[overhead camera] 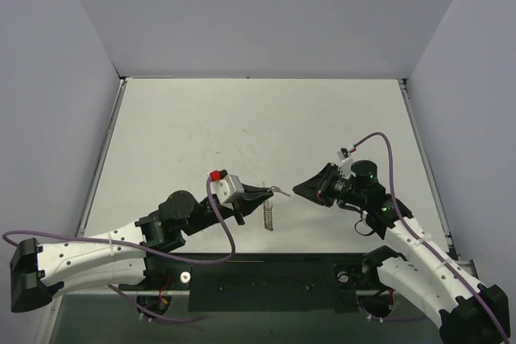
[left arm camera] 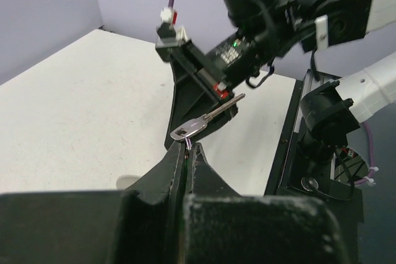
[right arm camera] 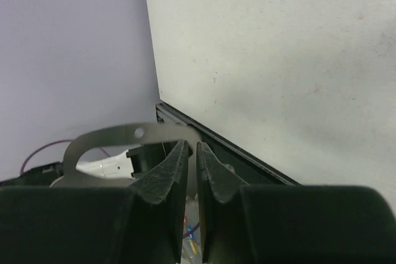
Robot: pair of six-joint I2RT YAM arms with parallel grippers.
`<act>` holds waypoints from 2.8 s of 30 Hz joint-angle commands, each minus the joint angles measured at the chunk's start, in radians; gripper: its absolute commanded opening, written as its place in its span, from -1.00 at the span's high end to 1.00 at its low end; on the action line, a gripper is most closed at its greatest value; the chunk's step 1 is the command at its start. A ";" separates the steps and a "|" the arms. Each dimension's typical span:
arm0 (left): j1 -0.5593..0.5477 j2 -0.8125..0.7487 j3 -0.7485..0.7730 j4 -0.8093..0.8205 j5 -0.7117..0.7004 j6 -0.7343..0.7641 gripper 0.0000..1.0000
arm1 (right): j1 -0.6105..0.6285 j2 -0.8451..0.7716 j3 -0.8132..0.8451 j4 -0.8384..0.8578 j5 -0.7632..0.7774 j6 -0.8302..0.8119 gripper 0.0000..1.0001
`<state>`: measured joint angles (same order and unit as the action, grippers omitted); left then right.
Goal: Remove the keys from the keyring
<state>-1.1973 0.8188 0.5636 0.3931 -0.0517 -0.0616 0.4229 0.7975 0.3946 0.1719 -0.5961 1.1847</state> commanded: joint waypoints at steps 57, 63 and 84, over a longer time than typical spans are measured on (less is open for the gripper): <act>-0.102 -0.044 -0.047 0.254 -0.114 0.612 1.00 | 0.450 0.014 0.382 0.083 0.202 0.360 0.34; -0.105 -0.049 -0.039 0.257 -0.117 0.617 1.00 | 0.471 0.011 0.382 0.074 0.229 0.354 1.00; -0.122 -0.118 -0.013 0.541 0.027 0.418 1.00 | 0.261 -0.077 0.222 0.024 0.199 0.339 1.00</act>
<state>-1.3071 0.7631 0.4885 0.6315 -0.0990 0.4248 0.7742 0.7341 0.6113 0.3580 -0.5137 1.6005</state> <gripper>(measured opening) 0.037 0.007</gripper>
